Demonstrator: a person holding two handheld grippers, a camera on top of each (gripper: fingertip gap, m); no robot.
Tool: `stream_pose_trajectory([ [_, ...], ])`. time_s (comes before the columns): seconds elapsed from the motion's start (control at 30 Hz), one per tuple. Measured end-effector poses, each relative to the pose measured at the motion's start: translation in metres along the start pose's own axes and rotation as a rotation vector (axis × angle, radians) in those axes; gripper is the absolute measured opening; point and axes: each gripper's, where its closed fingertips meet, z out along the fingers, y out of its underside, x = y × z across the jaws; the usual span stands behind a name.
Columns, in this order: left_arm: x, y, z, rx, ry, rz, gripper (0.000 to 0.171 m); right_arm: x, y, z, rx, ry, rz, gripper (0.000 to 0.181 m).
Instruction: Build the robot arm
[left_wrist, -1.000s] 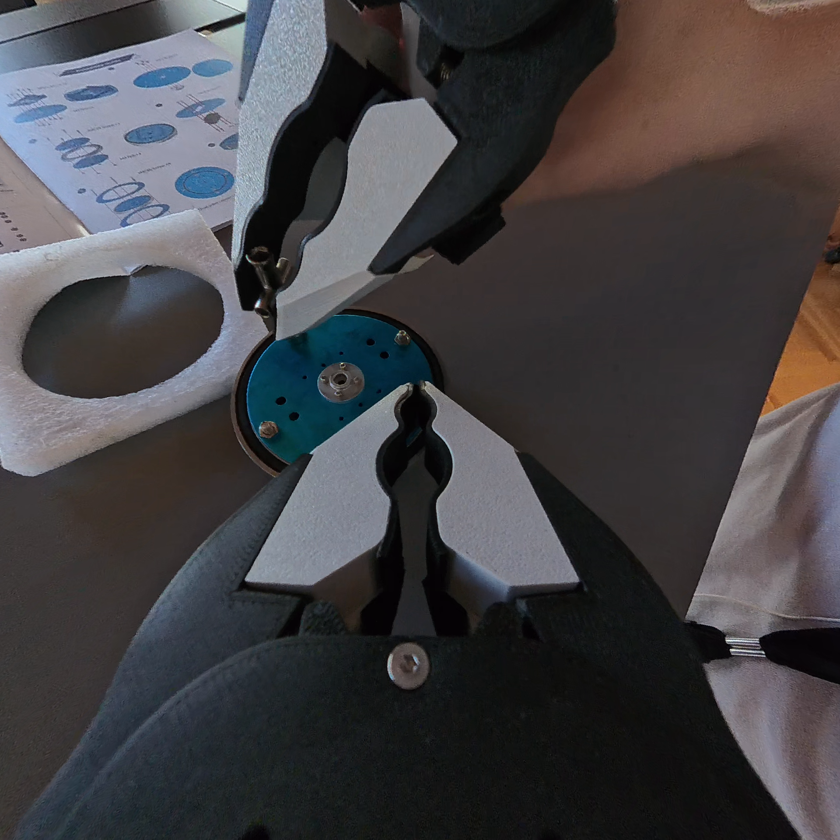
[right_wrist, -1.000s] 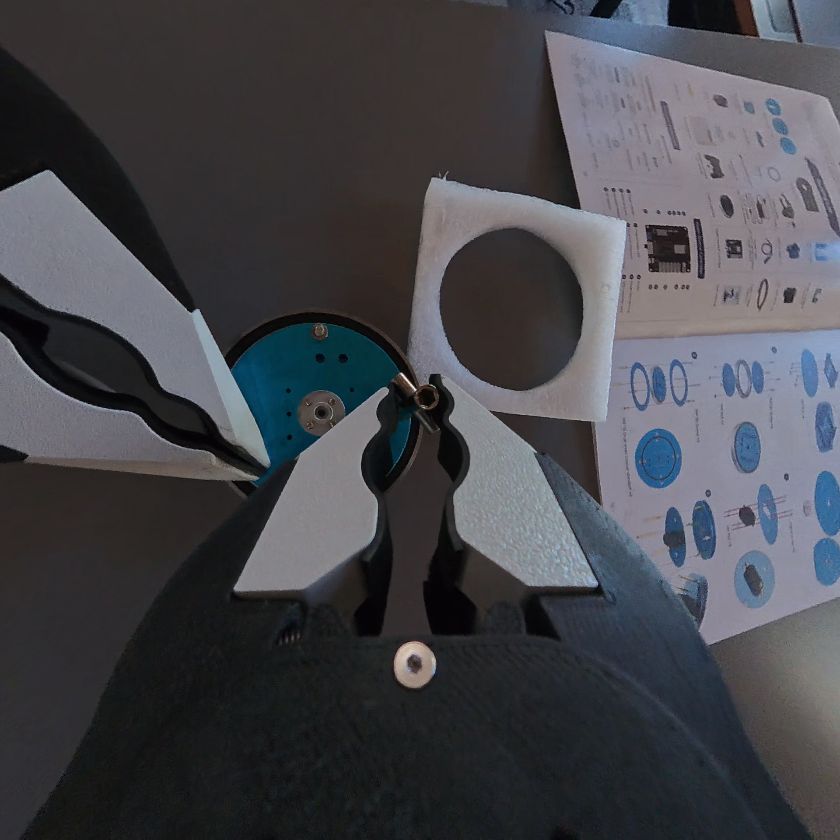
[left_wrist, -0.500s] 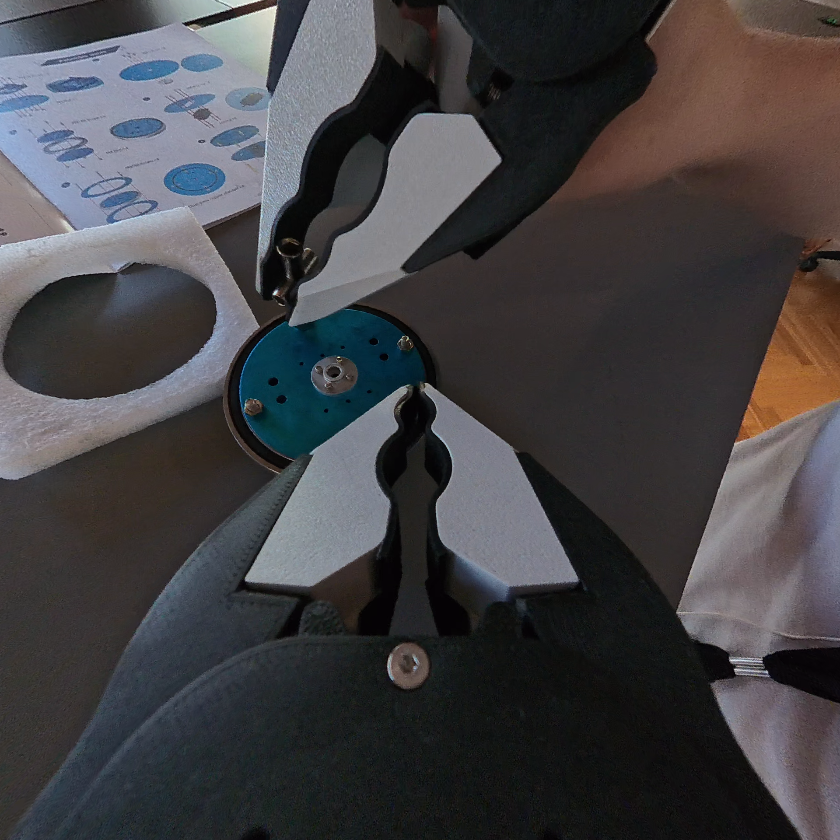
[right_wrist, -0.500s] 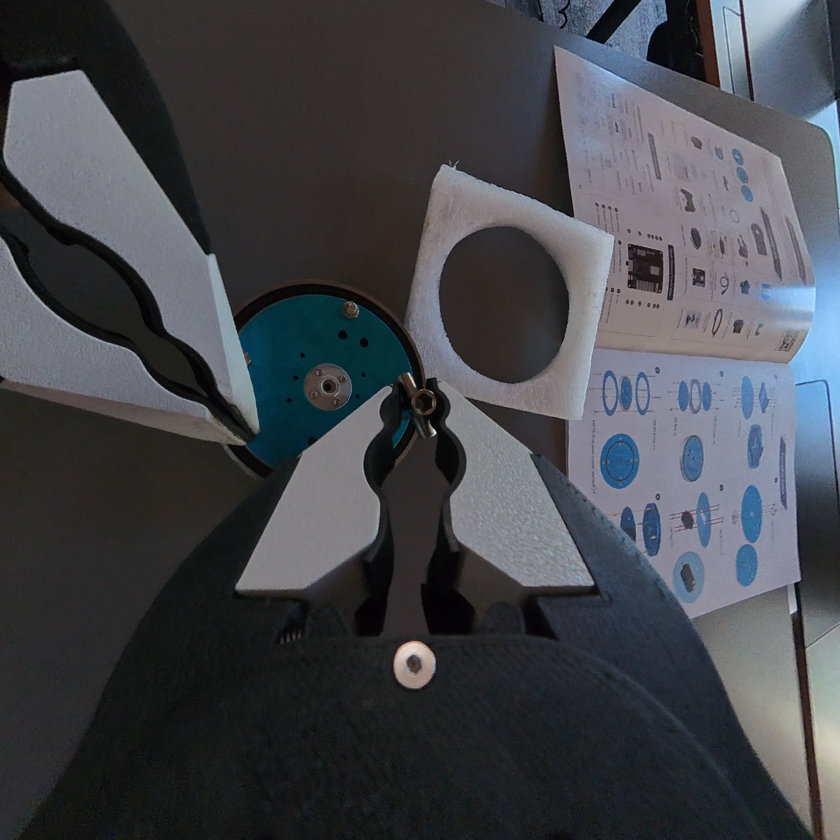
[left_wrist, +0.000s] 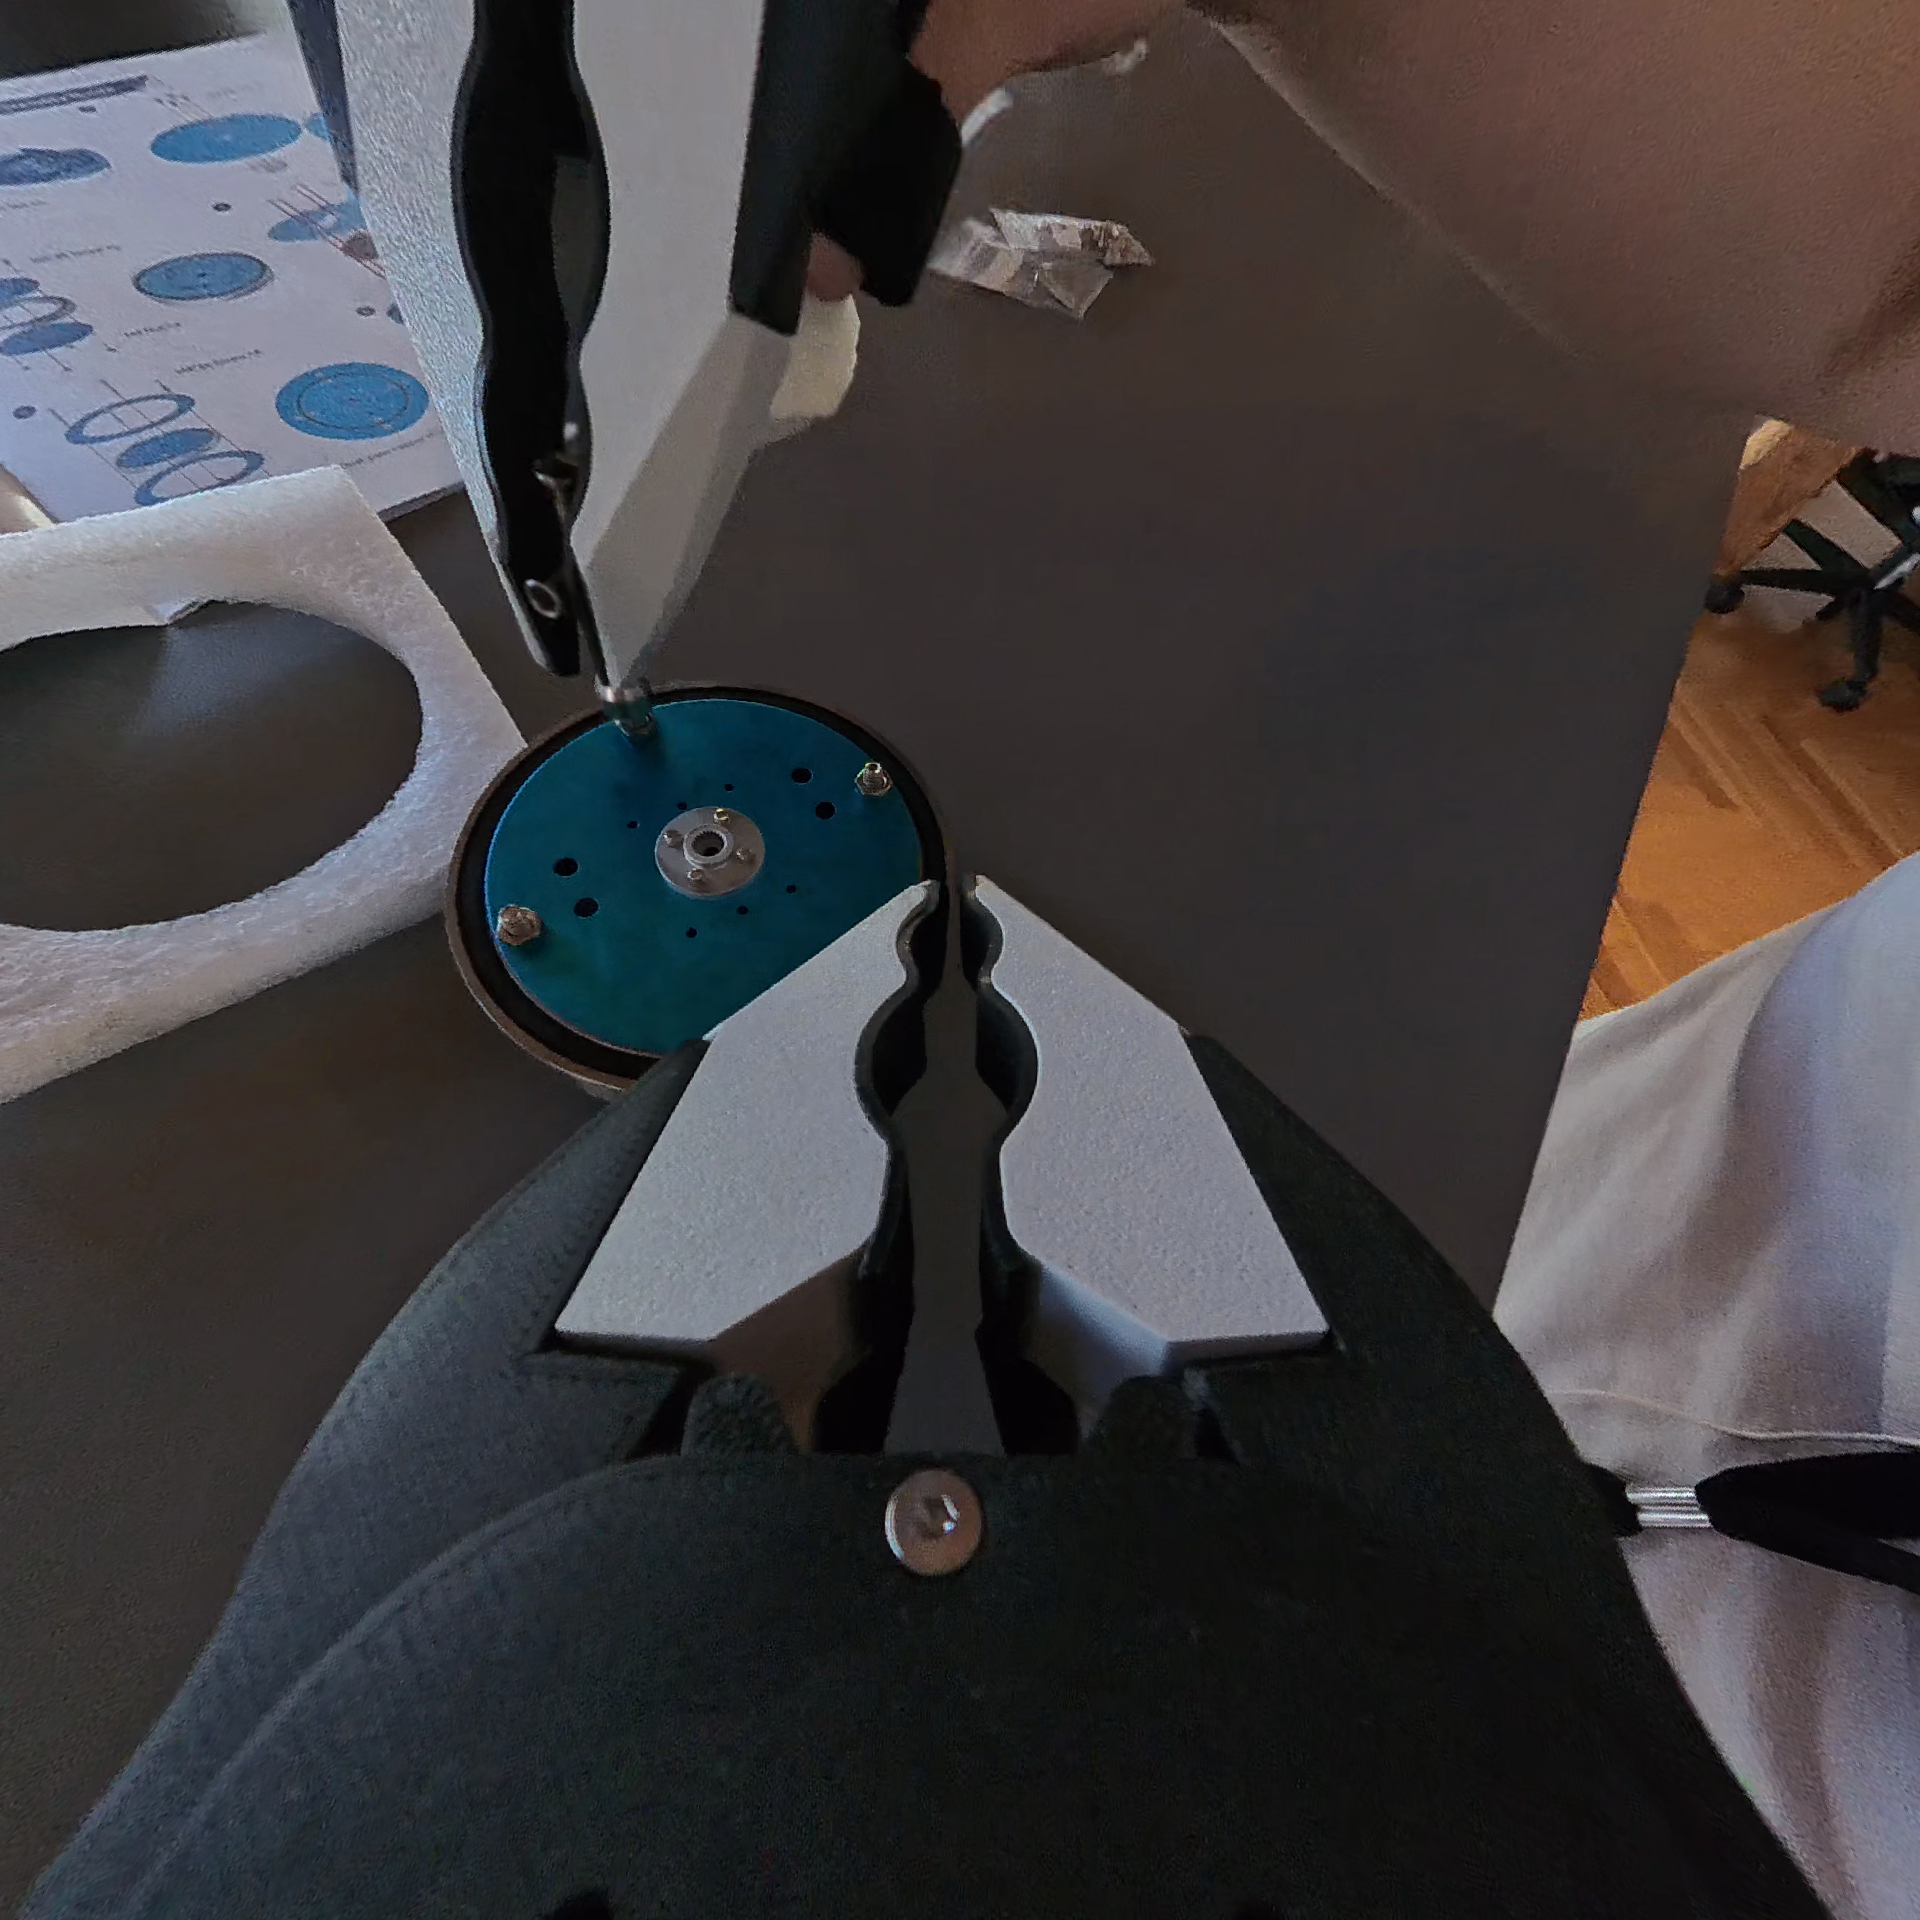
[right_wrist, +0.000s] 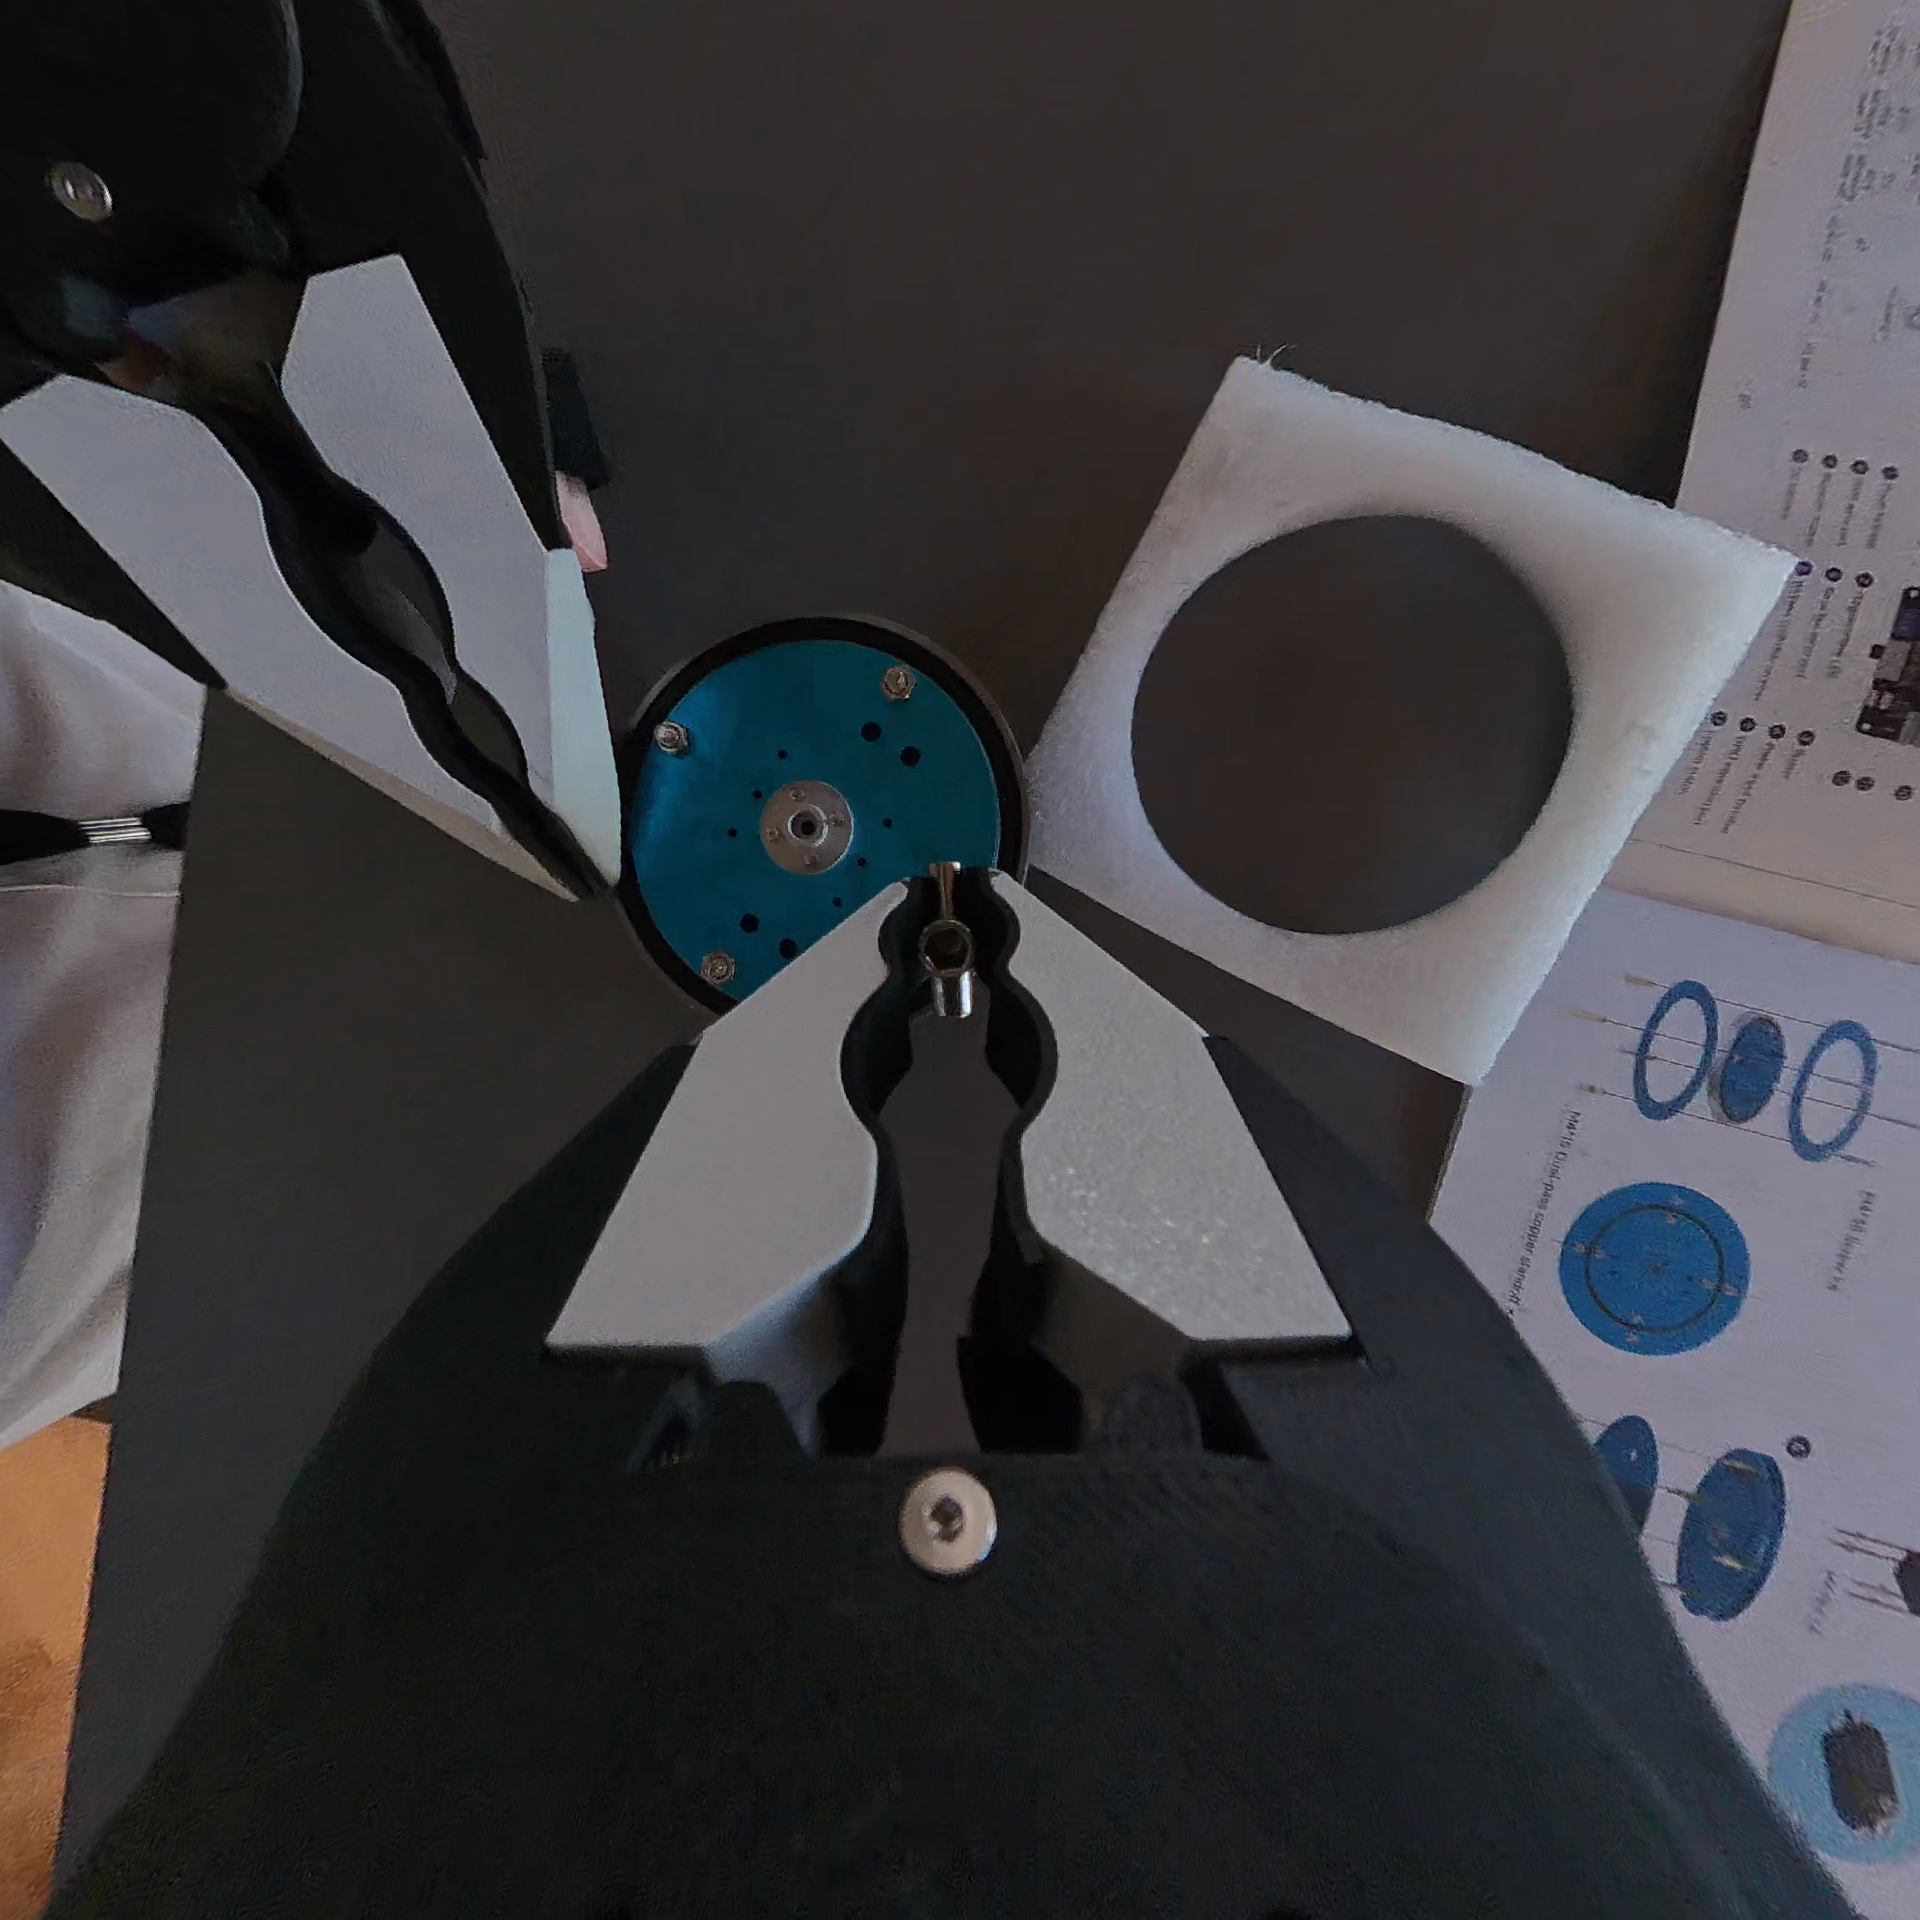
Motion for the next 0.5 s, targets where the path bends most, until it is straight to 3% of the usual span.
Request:
stream_pose_trajectory([
  [0.1,0.002,-0.004,-0.007,0.043,0.005,-0.005,0.007,0.005,-0.004,-0.008,0.039,0.034,-0.030,0.008],
  [0.23,-0.002,-0.010,-0.023,0.093,0.022,0.003,0.034,-0.023,-0.010,-0.020,0.073,0.055,-0.125,0.008],
  [0.5,-0.032,-0.016,-0.023,0.026,0.114,0.352,0.087,-0.050,0.011,-0.003,-0.051,0.115,-0.091,0.009],
])
